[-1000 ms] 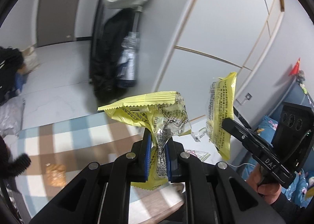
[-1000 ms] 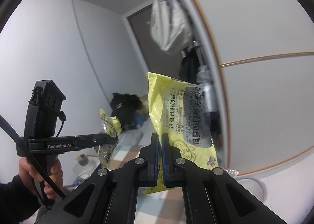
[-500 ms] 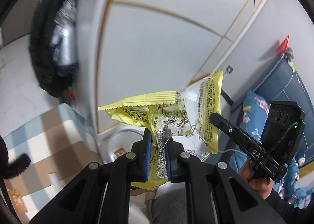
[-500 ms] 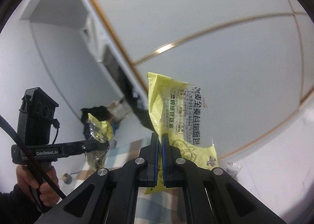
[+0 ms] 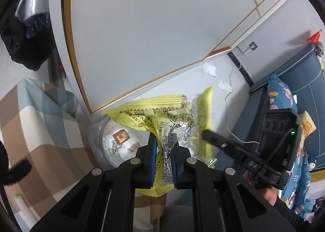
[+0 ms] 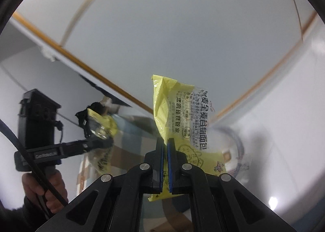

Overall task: Collect trash
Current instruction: 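Carry both yellow bags over the white wastebasket, then open both tools to drop the yellow bags into the wastebasket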

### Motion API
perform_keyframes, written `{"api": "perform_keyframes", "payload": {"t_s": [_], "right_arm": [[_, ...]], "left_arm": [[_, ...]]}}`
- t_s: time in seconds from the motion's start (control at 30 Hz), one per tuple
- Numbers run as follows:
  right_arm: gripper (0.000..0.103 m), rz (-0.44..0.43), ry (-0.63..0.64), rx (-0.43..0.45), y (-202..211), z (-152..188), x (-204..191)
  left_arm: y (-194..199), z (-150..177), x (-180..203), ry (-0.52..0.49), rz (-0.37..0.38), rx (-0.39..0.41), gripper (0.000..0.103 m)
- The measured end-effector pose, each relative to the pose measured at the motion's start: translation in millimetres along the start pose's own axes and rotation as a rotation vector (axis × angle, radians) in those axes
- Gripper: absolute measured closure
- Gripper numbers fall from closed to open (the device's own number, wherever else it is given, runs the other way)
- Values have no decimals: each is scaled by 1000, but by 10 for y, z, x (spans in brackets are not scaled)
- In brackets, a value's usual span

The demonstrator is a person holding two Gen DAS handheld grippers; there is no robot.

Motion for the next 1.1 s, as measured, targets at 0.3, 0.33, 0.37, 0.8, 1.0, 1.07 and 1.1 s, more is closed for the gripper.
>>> {"api": "perform_keyframes", "payload": {"t_s": [0.3,0.33,0.37,0.8,1.0,1.07,1.1], "right_arm": [[100,-24,-64,-150,-802,193,311],[100,-42,-82,-158,-859,195,343],[100,-57,-114,-167,-922,214,392],[86,9,-210,-258,-1350,379,914],[67,48,-215,-235,-1203,427,1097],[67,51,-226,-216,-1082,422,1142],[65,52,-230,-203,-1040,419,1132]], "left_arm": [[-308,-76,-189,66,-27,-73,95],[-326,-87,-194,72,-29,-76,95],[-338,-90,-198,75,-25,-78,95],[-564,-110,-287,101,-41,-123,94],[-689,-116,-256,98,-56,-150,94],[-742,-101,-269,105,-61,-165,93],[-780,-92,-255,107,-57,-179,93]]}}
Point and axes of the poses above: each gripper's, at about its wrist camera, not at the fingertips, and y roughly against the way its jaws point, x to its right, z to its underside, the point moved 8 cm from there along -y, roughly the way its jaws point, and after that the axes turned 3 degrees about z, right-handed, at the moved point
